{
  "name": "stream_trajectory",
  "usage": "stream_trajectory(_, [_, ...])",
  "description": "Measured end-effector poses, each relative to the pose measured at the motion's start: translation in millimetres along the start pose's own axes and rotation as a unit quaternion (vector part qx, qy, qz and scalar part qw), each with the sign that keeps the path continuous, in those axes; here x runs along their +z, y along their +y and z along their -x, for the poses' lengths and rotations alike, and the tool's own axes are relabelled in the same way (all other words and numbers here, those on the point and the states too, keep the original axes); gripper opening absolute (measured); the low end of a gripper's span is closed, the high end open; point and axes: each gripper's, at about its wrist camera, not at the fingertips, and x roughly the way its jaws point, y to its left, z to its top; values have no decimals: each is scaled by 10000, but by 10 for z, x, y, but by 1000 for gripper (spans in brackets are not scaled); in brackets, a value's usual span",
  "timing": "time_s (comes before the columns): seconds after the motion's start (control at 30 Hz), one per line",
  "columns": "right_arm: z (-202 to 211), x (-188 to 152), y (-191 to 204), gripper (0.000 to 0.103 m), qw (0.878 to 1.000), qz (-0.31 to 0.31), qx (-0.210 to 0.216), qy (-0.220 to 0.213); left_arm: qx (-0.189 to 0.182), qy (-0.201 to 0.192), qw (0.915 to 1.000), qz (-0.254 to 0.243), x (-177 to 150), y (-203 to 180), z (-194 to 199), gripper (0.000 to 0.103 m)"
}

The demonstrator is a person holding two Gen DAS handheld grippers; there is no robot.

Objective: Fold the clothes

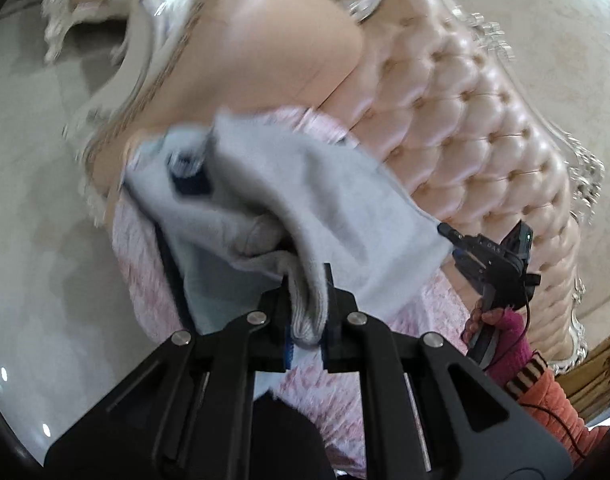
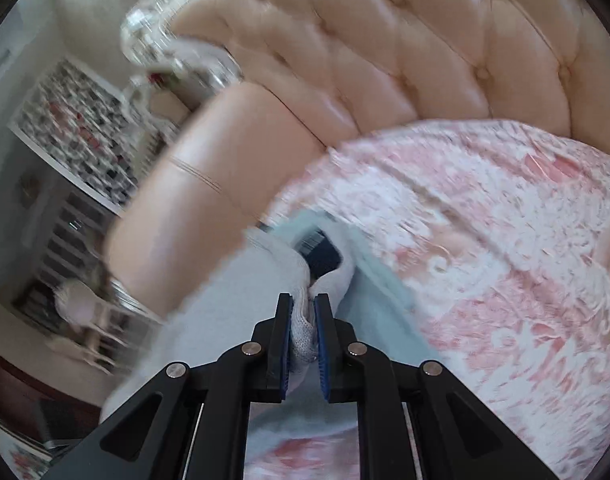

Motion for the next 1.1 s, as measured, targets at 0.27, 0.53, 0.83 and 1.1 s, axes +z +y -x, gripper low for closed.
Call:
stream_trajectory(0.27, [-164, -45, -165, 58, 9983, -240, -247, 463, 1158, -426, 9910, 519, -286, 118, 276, 55])
stream_trajectory(0.53, [-311, 143, 673, 69, 9929, 1147, -40, 308, 760, -957, 9893, -797, 499, -759, 38, 78])
stream_trajectory(0.83, [-1086, 291, 460, 37, 9945, 727, -17, 752, 1148, -824, 9898, -176, 684, -5, -576, 61])
stream_trajectory(1.1, [-736, 303, 365, 55, 9957, 687, 278, 558, 1626, -1062, 9789, -637, 566, -306, -292, 69])
